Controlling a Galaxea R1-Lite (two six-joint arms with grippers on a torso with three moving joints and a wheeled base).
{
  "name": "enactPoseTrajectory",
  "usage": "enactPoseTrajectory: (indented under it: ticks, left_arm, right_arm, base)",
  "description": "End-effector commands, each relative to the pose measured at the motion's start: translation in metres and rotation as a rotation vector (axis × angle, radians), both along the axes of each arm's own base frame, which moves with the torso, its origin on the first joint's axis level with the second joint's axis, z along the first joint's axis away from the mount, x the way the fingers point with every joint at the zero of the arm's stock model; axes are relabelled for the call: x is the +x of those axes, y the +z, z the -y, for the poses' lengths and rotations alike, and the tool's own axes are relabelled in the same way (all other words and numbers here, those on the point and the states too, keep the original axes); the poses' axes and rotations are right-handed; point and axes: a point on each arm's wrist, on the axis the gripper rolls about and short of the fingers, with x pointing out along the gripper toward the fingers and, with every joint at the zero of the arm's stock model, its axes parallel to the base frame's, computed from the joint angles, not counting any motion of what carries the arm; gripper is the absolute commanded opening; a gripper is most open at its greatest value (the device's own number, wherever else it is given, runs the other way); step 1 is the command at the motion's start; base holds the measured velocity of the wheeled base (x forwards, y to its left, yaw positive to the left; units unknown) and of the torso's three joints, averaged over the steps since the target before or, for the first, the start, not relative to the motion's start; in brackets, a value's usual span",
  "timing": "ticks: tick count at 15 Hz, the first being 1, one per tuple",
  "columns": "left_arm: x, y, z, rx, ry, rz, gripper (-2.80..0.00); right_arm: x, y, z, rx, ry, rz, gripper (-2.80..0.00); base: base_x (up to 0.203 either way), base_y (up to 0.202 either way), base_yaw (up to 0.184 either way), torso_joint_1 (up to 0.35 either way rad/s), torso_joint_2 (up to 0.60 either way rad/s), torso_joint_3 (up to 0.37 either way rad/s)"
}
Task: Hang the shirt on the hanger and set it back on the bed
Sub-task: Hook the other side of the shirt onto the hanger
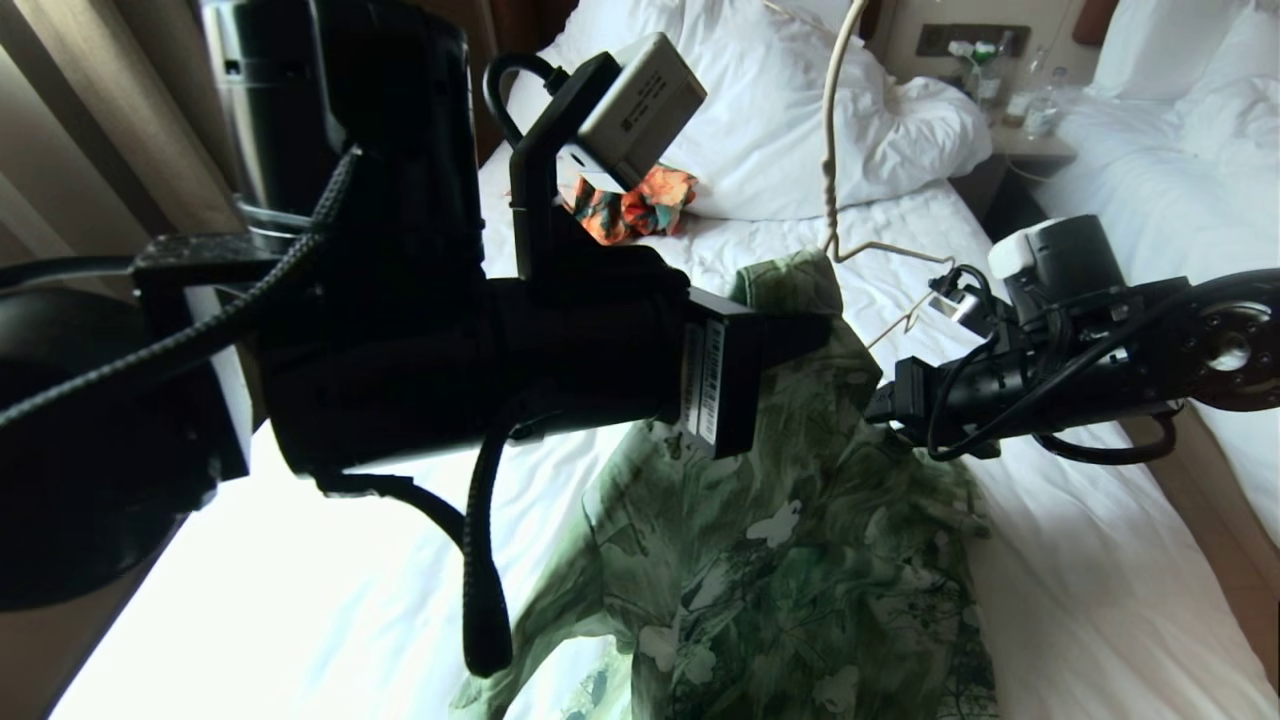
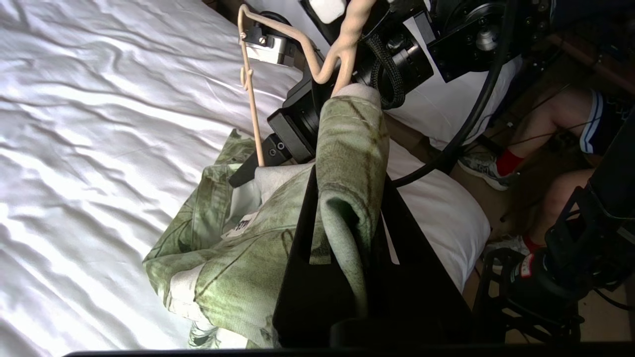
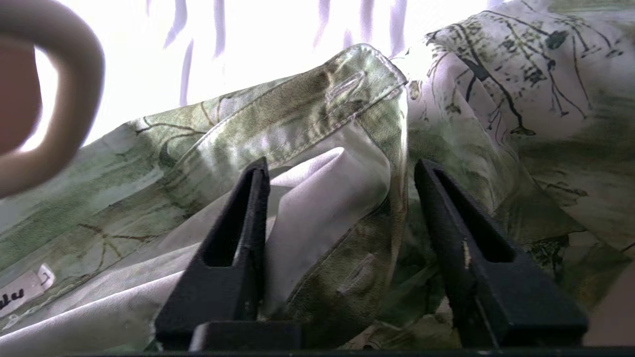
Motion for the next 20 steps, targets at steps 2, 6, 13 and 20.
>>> enactPoseTrajectory:
  ticks: [2, 6, 13, 20]
  left_arm:
    - [-0.002, 0.004, -0.003, -0.011, -0.001, 0.007, -2.8]
    - [-0.003, 0.005, -0.007, -0.014, 0.013, 0.011, -2.8]
    - [-0.004, -0.014, -0.001, 0.034, 0.016, -0.043, -2.8]
    - [-0.015, -0.037, 0.018, 0.094, 0.013, -0.091, -2.8]
  right_arm:
    - [0.003, -0.002, -0.001, 0.007, 0.0, 0.009, -2.8]
    - [0.006, 0.003, 0.01, -0.002, -0.055, 0.039, -2.8]
    - [0.006, 0.023, 0.053, 0.013, -0.179, 0.097, -2.8]
    - [-0.004, 0.046, 0.065, 0.027, -0.211, 0.171, -2.8]
  base:
    - [0.0, 0.0, 0.0, 0.0, 0.0, 0.0]
    - [0.0, 0.0, 0.0, 0.0, 0.0, 0.0]
    - [0.0, 0.0, 0.0, 0.0, 0.0, 0.0]
    - [0.0, 0.0, 0.0, 0.0, 0.0, 0.0]
